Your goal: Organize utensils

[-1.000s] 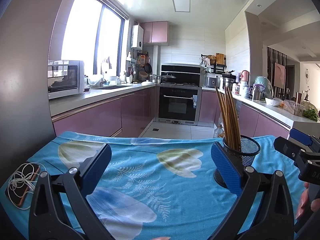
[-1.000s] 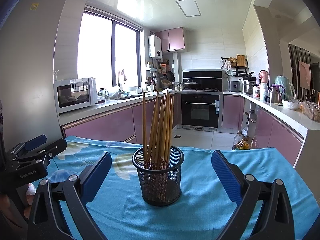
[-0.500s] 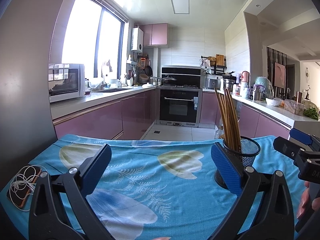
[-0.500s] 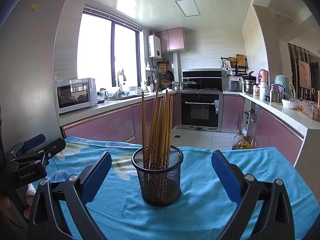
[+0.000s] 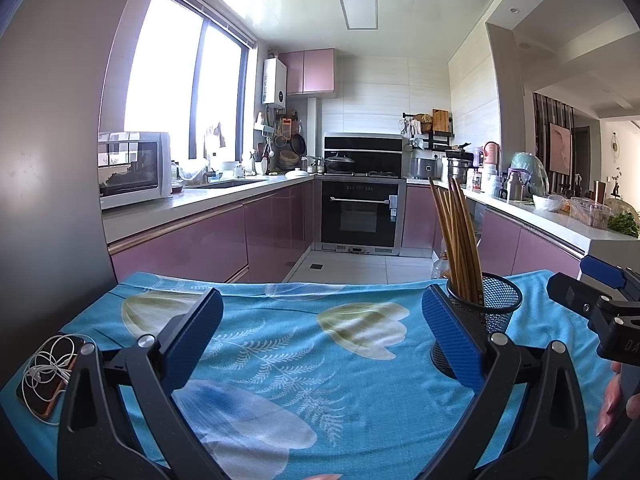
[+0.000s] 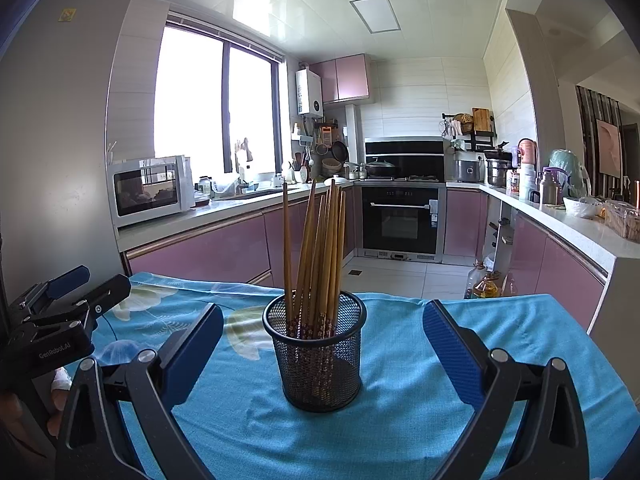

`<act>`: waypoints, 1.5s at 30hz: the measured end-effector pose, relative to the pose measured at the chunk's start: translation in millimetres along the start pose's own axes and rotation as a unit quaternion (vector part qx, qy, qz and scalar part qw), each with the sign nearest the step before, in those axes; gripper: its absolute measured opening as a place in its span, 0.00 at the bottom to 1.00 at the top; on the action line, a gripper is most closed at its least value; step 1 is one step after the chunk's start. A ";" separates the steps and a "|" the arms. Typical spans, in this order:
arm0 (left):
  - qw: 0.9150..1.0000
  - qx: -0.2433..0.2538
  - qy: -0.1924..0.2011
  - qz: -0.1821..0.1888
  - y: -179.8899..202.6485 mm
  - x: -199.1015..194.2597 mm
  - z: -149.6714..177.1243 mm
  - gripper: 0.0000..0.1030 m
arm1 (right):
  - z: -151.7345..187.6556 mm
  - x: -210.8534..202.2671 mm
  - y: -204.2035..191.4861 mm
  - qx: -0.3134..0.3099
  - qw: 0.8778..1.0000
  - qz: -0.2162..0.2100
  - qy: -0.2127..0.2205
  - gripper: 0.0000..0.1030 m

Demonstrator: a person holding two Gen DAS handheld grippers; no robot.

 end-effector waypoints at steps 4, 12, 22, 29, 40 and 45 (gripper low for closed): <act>1.000 0.000 0.000 0.000 -0.3 0.0 0.0 0.95 | 0.3 0.1 -0.1 0.000 1.000 0.000 -0.001 0.94; 1.000 0.002 0.001 -0.002 0.1 -0.4 -0.6 0.95 | 0.1 0.1 0.2 0.000 1.000 0.000 0.000 0.94; 1.000 0.002 0.001 -0.001 -1.0 -0.3 -0.9 0.95 | 0.6 -0.5 0.4 0.001 1.000 0.000 -0.001 0.94; 1.000 0.004 0.002 0.001 -3.4 0.9 -3.1 0.95 | 2.3 -0.5 0.8 0.003 1.000 0.001 -0.002 0.94; 1.000 0.017 -0.001 0.003 -10.3 7.7 0.7 0.95 | 6.3 0.7 4.8 0.001 1.000 0.004 -0.010 0.94; 0.998 0.018 -0.063 -0.002 -20.8 25.8 19.5 0.95 | 23.4 8.1 33.7 -0.014 0.997 0.034 -0.069 0.94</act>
Point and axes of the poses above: each gripper's, at about its wrist camera, not at the fingertips, and x roughly the way its jaws point, y to its right, z to its underside, the point moved 6 cm from there along x, roughly the way its jaws point, and after that the axes turned 15 degrees about y, right-handed, at the moved point
